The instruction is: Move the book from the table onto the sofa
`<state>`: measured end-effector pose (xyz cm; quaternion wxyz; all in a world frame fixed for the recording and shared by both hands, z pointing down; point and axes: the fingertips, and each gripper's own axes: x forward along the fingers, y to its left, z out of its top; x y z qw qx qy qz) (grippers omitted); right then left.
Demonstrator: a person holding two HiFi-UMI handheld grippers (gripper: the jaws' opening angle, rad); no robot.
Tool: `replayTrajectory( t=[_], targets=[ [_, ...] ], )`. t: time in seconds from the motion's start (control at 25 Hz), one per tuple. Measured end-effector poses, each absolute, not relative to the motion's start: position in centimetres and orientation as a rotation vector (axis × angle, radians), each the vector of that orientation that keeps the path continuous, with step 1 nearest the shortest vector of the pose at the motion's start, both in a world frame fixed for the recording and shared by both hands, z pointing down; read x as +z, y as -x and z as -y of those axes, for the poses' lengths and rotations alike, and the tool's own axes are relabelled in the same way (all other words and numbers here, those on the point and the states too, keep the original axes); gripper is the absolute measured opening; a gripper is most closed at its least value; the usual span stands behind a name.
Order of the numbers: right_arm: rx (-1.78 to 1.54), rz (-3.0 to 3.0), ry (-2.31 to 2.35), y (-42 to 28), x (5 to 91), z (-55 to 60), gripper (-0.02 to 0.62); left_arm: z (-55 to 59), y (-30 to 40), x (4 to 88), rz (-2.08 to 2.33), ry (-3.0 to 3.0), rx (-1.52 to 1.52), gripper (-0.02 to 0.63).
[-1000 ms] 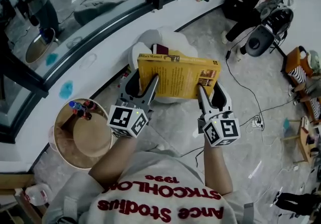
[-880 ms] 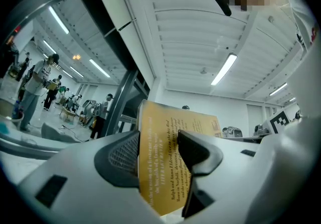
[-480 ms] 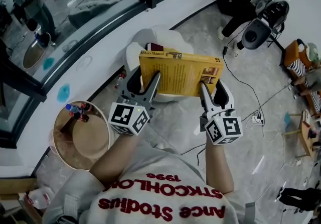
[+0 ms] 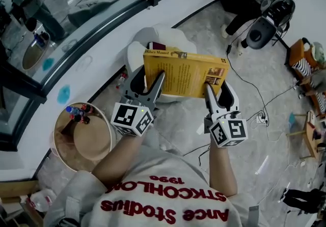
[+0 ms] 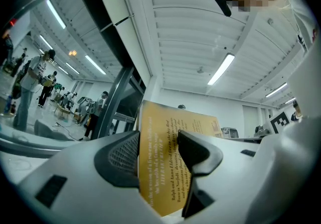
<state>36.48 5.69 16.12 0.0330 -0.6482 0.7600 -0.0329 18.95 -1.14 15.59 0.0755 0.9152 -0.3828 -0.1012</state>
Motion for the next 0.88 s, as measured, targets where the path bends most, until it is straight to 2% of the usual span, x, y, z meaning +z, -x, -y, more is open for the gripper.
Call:
replayTrajectory(
  t=[0.36,0.6,0.88],
  targets=[
    [-0.095,-2.318,2.013,-37.1,17.3,-0.5,0.247,6.5,-19.6,17.4,1.122,-2.733,-0.310,0.235],
    [-0.087,-2.288,2.039,-37.6,15.2,7.7,0.245,15.2,-20.3,15.3,1.089,-2.747,-0.311,0.235],
    [-0.033,-2.238,2.079,-38.0,15.4,9.6,0.239,17.8,-20.9,15.6,1.032,-2.783,-0.342,0.235]
  ],
)
